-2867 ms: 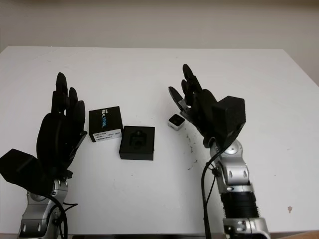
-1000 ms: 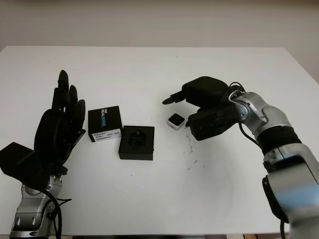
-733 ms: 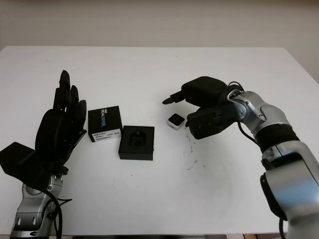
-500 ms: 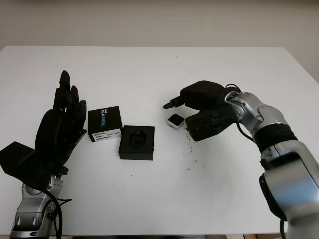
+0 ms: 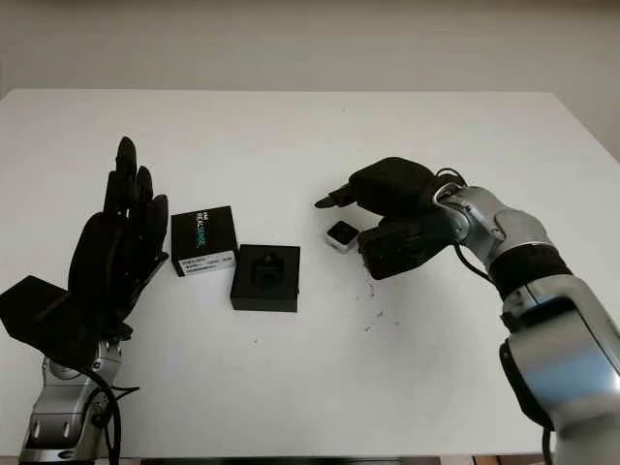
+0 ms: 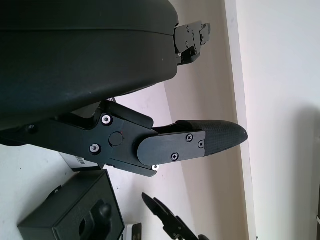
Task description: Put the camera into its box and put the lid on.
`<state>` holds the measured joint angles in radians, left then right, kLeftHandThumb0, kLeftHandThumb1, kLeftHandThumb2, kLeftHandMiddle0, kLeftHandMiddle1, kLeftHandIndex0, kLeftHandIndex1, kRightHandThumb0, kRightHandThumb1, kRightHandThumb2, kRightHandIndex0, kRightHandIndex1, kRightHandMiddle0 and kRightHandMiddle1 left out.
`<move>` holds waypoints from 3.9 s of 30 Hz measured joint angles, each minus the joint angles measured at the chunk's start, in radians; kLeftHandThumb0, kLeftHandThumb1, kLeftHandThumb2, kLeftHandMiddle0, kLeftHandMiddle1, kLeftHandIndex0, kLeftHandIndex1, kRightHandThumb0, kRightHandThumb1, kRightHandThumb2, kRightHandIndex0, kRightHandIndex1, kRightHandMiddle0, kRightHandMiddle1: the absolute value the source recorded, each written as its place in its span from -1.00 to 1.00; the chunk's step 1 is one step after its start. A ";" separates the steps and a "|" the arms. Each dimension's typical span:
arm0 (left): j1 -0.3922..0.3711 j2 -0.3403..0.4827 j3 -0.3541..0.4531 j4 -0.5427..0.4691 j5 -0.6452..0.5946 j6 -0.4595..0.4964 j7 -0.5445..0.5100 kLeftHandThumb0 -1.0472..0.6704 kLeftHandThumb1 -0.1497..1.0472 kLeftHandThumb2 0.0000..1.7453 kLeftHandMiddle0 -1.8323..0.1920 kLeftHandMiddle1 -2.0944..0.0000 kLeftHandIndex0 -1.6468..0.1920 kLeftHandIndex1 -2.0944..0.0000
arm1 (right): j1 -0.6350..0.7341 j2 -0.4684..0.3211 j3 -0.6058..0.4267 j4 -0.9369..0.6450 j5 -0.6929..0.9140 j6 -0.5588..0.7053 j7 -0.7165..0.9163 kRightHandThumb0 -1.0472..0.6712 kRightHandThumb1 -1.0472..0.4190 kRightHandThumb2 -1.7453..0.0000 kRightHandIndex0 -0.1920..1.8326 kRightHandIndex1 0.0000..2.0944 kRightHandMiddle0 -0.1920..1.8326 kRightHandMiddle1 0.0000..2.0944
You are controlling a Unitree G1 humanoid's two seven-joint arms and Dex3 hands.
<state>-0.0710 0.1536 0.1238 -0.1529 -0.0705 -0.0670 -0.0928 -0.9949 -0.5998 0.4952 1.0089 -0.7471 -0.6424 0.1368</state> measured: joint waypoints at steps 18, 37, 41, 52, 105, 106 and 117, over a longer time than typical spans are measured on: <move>0.001 -0.002 0.000 0.001 0.000 -0.004 0.006 -0.67 1.00 -0.43 1.00 1.00 1.00 1.00 | -0.002 0.030 0.029 0.101 -0.009 -0.027 -0.079 -0.26 -0.74 0.93 -0.33 -0.92 -0.17 -0.85; 0.014 -0.007 -0.003 -0.017 0.000 0.000 0.000 -0.66 1.00 -0.41 1.00 1.00 1.00 1.00 | -0.010 0.036 0.046 0.120 -0.027 -0.043 -0.141 -0.17 -0.80 0.94 -0.26 -0.86 -0.37 0.29; 0.013 -0.008 -0.006 -0.012 0.003 -0.008 0.000 -0.66 1.00 -0.39 1.00 1.00 1.00 1.00 | -0.010 0.037 0.040 0.128 -0.012 -0.049 -0.137 -0.16 -0.81 0.94 -0.25 -0.85 -0.38 0.36; 0.011 -0.009 -0.010 -0.004 0.004 -0.009 -0.001 -0.67 1.00 -0.40 1.00 1.00 1.00 1.00 | -0.010 0.037 0.032 0.129 0.008 -0.039 -0.109 -0.19 -0.83 0.94 -0.27 -0.85 -0.43 0.43; 0.055 -0.097 -0.080 -0.037 0.043 -0.009 0.062 -0.63 1.00 -0.37 1.00 1.00 1.00 1.00 | 0.364 0.205 -0.320 -0.919 0.572 0.934 0.345 -0.28 -0.79 0.94 -0.52 -0.94 -0.46 0.72; 0.055 -0.097 -0.081 -0.040 0.044 -0.008 0.063 -0.63 1.00 -0.37 1.00 1.00 1.00 1.00 | 0.370 0.210 -0.317 -0.944 0.573 0.971 0.348 -0.29 -0.80 0.94 -0.52 -0.94 -0.47 0.73; 0.054 -0.103 -0.085 -0.044 0.034 0.000 0.060 -0.63 1.00 -0.39 1.00 1.00 1.00 1.00 | 0.440 0.265 -0.280 -1.170 0.571 1.293 0.331 -0.23 -0.83 0.93 -0.56 -0.96 -0.57 0.78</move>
<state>-0.0175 0.0505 0.0387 -0.1971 -0.0369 -0.0672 -0.0331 -0.5551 -0.3349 0.2150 -0.1607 -0.1758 0.6504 0.4678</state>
